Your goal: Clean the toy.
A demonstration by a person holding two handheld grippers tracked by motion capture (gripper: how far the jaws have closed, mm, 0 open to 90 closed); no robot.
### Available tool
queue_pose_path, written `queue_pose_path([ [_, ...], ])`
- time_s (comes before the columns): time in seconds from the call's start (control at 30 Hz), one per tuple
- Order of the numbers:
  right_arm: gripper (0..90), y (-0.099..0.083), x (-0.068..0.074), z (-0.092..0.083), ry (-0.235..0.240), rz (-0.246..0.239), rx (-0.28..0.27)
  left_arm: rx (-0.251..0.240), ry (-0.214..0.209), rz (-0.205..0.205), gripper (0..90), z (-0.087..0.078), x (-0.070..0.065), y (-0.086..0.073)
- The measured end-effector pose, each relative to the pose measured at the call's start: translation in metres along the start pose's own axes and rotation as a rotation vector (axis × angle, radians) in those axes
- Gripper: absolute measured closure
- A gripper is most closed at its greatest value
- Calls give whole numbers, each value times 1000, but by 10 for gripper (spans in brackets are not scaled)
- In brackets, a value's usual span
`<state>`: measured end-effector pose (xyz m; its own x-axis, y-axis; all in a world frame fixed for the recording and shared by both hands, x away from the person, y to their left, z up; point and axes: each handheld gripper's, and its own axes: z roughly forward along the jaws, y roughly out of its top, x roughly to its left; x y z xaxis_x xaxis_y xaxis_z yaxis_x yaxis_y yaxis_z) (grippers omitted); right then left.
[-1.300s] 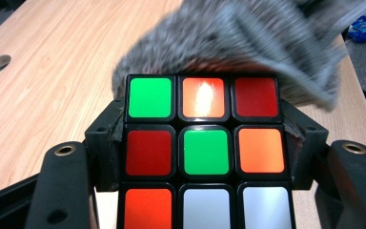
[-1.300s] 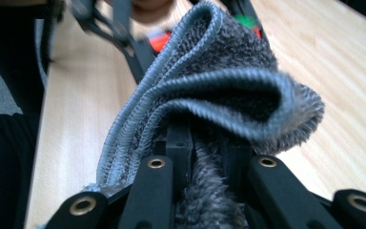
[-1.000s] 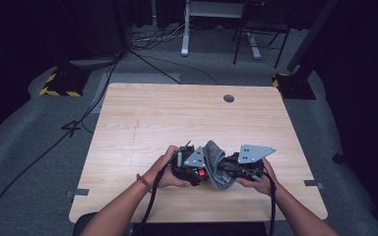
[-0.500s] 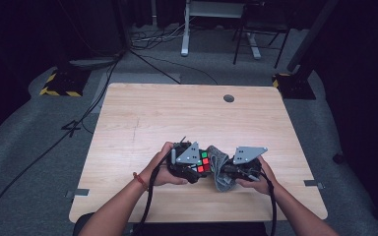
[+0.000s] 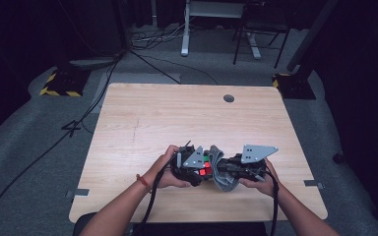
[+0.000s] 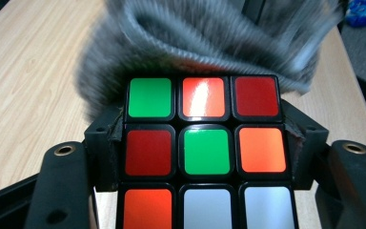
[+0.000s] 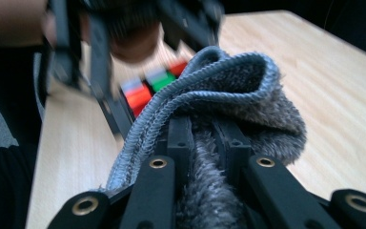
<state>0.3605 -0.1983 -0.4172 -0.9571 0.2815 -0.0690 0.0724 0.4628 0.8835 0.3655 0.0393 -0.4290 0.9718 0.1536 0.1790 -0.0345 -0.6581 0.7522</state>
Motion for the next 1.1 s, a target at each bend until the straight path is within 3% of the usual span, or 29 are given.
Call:
queue_pose_path([
  [0.07, 800, 2, 3, 0, -17, -22, 12, 10, 2, -3, 335, 0, 0, 0],
  [0.2, 802, -4, -1, 7, -34, -10, 74, 7, 13, -4, 335, -1, 1, 0],
  [0.43, 805, 0, 4, 4, 0, -30, 7, 11, -23, -23, 330, 4, 1, -1],
  [0.57, 809, 6, 9, 7, 31, -41, -28, 44, -23, 1, 329, 9, -4, 3],
  [0.67, 812, 11, 17, 13, 34, -83, -15, 83, -26, 28, 337, 16, -7, 2],
  [0.77, 818, 11, 15, 10, 9, -69, -6, 62, -26, 14, 341, 12, -4, 0],
  [0.87, 822, 5, 4, 1, -31, -37, -2, 18, -30, -11, 342, 4, 1, -1],
  [0.93, 823, 0, -4, -5, -68, -16, 10, 13, -22, -12, 342, 1, 2, 0],
  [1.0, 824, -5, -11, -8, -73, 20, 13, 4, -16, -15, 342, -1, 2, 0],
  [1.1, 824, -12, -19, -6, -99, 38, 57, -19, -7, -15, 342, -6, 3, 1],
])
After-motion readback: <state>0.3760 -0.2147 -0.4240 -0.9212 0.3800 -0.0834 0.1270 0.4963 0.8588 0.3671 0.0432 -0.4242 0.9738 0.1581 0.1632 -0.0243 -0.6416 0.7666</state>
